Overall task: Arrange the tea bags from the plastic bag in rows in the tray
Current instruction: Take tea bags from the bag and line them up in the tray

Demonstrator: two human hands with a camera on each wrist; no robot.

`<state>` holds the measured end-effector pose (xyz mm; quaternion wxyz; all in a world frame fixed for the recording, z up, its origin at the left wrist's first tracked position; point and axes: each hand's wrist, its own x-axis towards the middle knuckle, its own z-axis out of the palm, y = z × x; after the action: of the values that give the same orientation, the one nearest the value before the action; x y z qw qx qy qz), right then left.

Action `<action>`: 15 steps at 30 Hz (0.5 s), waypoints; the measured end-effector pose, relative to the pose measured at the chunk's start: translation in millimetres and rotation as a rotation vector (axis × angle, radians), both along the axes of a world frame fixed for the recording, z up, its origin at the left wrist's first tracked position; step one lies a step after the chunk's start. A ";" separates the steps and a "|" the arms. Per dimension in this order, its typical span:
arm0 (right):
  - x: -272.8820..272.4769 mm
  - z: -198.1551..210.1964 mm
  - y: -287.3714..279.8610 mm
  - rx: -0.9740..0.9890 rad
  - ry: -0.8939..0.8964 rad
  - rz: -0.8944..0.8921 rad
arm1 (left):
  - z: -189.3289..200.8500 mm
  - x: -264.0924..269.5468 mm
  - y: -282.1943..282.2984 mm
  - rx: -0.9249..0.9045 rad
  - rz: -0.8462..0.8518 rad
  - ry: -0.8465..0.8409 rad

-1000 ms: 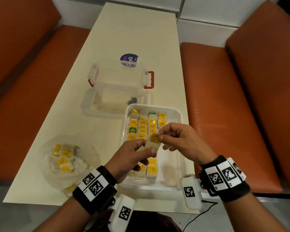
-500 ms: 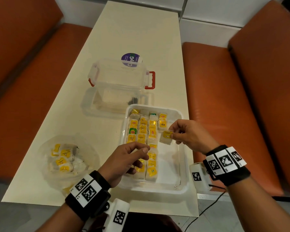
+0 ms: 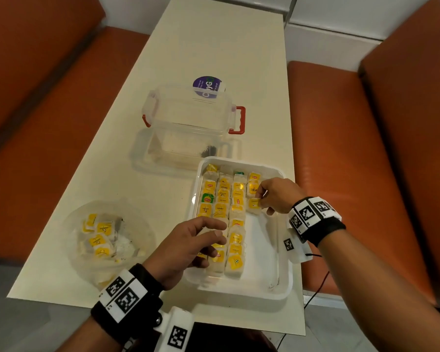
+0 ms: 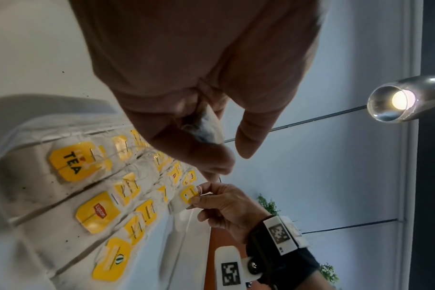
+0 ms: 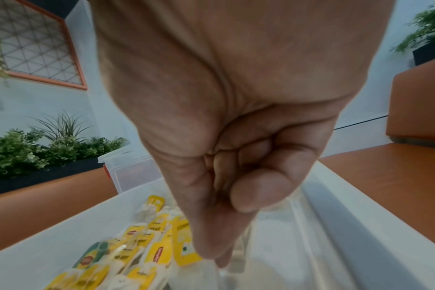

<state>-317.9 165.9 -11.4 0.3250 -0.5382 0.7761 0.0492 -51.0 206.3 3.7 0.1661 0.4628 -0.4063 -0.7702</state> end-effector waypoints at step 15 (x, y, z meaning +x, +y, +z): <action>3.8 -6.8 -14.8 -0.013 0.089 -0.071 | -3.4 2.0 -7.4 0.067 0.002 0.045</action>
<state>-314.1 151.1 -18.2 0.2880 -0.5098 0.8087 0.0566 -49.0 199.0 0.3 0.1606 0.4510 -0.3758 -0.7934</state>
